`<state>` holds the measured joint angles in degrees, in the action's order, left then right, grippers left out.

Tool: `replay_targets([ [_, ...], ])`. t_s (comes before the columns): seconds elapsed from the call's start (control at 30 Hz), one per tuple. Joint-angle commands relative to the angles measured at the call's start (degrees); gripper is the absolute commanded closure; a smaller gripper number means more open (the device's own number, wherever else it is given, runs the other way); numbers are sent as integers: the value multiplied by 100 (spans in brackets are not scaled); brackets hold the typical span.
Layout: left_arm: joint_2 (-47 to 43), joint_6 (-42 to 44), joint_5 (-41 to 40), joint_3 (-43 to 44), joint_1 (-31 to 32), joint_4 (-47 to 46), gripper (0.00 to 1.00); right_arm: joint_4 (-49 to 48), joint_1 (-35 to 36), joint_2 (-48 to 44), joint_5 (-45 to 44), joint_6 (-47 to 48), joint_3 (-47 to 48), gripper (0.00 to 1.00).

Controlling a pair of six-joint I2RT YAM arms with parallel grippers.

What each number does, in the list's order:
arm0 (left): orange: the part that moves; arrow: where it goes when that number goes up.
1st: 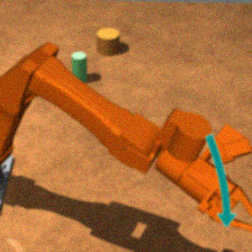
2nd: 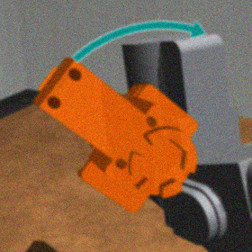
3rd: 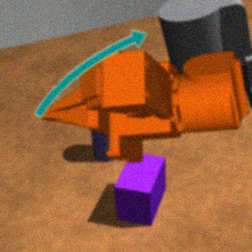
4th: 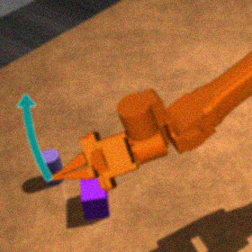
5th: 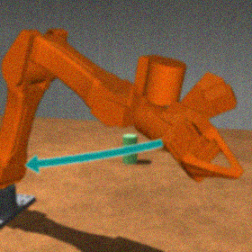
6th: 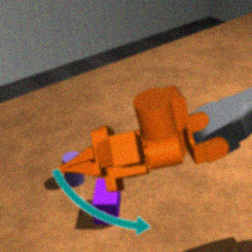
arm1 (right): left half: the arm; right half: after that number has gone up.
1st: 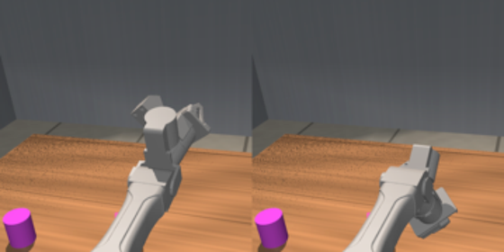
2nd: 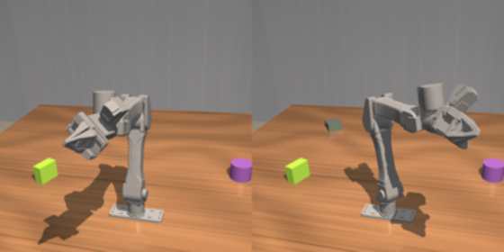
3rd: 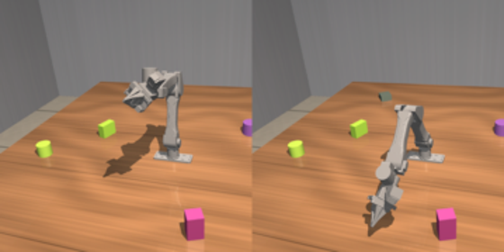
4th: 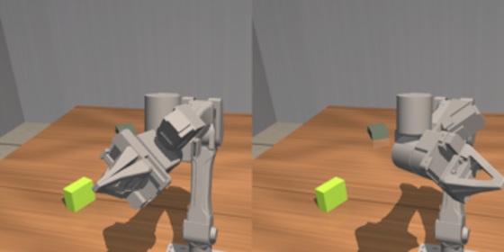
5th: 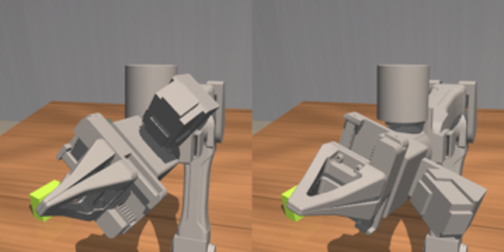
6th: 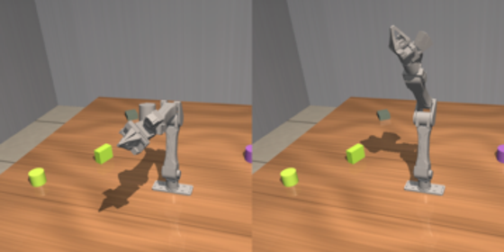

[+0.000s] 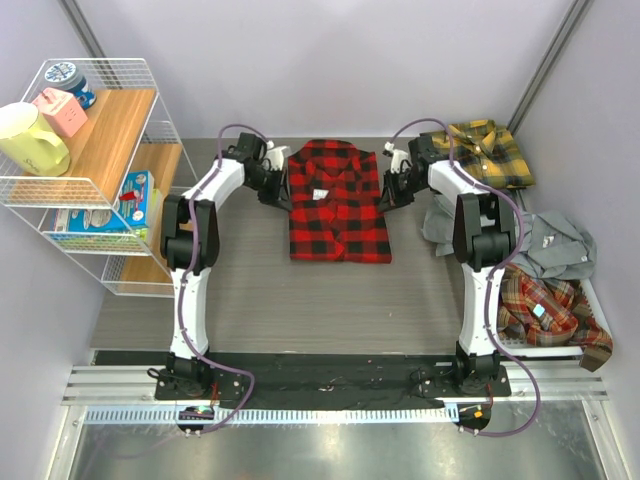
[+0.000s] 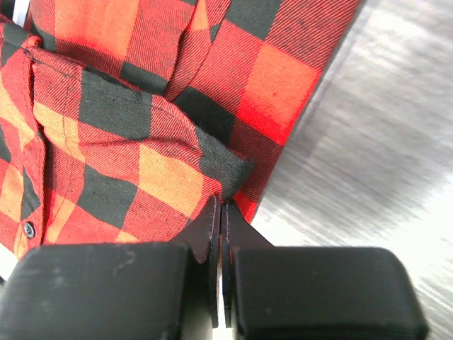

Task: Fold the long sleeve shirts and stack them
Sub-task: Fold the shirt

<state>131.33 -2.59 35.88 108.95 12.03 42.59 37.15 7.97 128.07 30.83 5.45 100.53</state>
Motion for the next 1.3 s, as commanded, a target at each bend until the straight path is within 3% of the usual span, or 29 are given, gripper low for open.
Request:
replay_targets([
  [0.0, 24, 180, -169, 241, 27, -277, 100, -419, -50, -336, 28, -53, -69, 99],
  [0.17, 156, 215, -555, 162, 10, -312, 98, -638, -50, -230, 37, -132, -174, 99],
  [0.23, 244, 215, -660, 197, -8, -313, 93, -638, -50, -195, -7, -132, -174, 92],
  [0.27, 288, 163, -626, 232, -17, -313, 88, -621, -58, -203, 28, -132, -174, 83],
  [0.33, 297, 127, -321, 303, -25, -321, 79, -612, -50, -326, 107, -132, -209, 81],
  [0.37, 280, 110, -153, 285, -25, -374, 69, -612, -50, -379, 151, -115, -227, 80],
  [0.47, 8, 188, 25, 13, -17, -462, 55, -411, -50, -580, 108, 25, -201, 66],
  [0.6, -511, 452, -151, -365, -25, -488, 49, -357, -50, -1011, -173, 254, -384, 54],
  [0.73, -1291, 294, 593, -873, -78, -312, 47, -313, -32, -1416, 420, 264, -525, 57],
  [0.9, -2408, -198, 2385, -2587, -26, -664, 46, -313, 196, -1627, 1802, -245, -920, 65],
  [1.1, -2727, -391, 2828, -3379, 693, -822, 48, -331, 591, -1610, 2480, -387, -1492, 70],
  [1.27, -2306, -1215, 2276, -3503, 889, -1708, 50, -436, 697, -1382, 2489, -414, -1721, 70],
])
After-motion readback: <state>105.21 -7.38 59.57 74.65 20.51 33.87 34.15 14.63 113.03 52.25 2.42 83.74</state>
